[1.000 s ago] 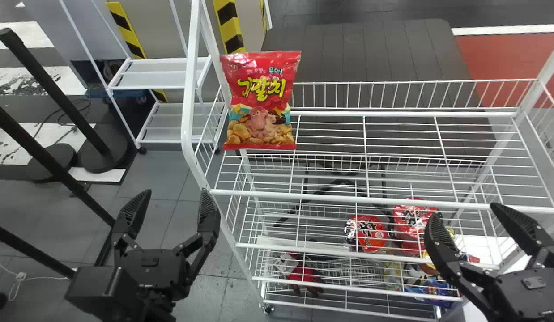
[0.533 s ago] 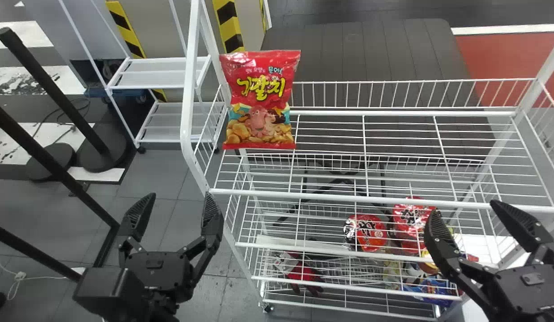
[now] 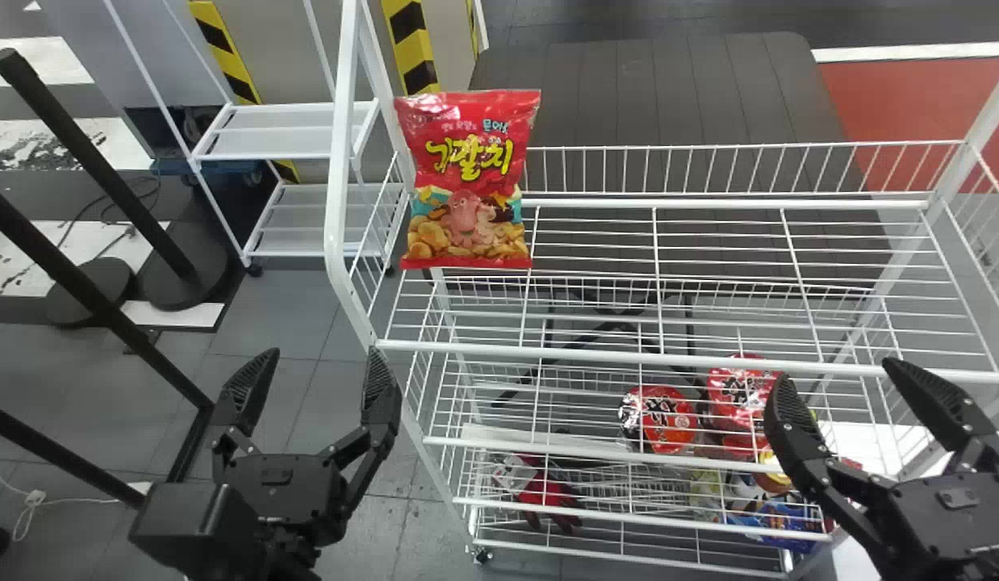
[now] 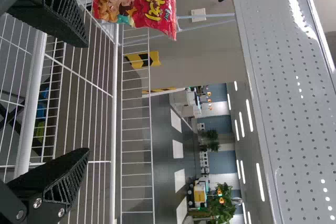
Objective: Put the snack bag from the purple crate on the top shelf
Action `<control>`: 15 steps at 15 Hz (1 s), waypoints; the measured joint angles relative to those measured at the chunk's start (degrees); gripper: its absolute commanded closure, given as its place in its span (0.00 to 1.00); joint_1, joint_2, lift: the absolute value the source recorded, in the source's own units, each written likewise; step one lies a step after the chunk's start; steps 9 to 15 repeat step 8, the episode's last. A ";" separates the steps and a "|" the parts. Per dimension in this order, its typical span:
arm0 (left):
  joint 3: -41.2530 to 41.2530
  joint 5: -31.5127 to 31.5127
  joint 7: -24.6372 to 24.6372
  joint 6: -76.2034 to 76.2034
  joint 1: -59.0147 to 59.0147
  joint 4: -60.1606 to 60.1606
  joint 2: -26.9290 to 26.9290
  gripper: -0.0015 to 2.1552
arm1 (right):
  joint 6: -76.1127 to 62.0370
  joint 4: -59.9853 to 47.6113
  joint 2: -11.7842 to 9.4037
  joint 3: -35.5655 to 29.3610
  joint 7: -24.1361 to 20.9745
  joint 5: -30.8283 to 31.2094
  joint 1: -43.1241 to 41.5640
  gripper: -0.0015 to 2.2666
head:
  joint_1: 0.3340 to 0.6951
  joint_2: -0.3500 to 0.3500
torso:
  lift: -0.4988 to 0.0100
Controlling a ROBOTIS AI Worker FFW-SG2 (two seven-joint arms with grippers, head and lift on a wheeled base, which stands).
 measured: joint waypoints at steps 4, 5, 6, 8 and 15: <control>0.03 0.03 0.00 0.13 0.17 -0.43 0.06 0.08 | -0.38 0.26 0.05 0.06 0.00 -0.01 -0.21 0.05 | 1.00 0.71 | 0.98; 0.02 0.03 0.00 0.14 0.18 -0.46 0.06 0.08 | -0.41 0.26 0.05 0.06 0.00 -0.07 -0.20 0.05 | 1.00 0.71 | 0.98; -0.01 0.03 0.00 0.15 0.18 -0.46 0.06 0.08 | -0.42 0.26 0.05 0.04 0.00 -0.23 -0.18 0.05 | 1.00 0.71 | 0.98; -0.05 0.03 0.01 0.16 0.18 -0.46 0.06 0.08 | -0.43 0.26 0.05 -0.01 0.00 -0.67 -0.19 0.05 | 1.00 0.71 | 0.98; -0.05 0.03 0.01 0.16 0.18 -0.46 0.06 0.08 | -0.43 0.26 0.05 -0.01 0.00 -0.67 -0.19 0.05 | 1.00 0.71 | 0.98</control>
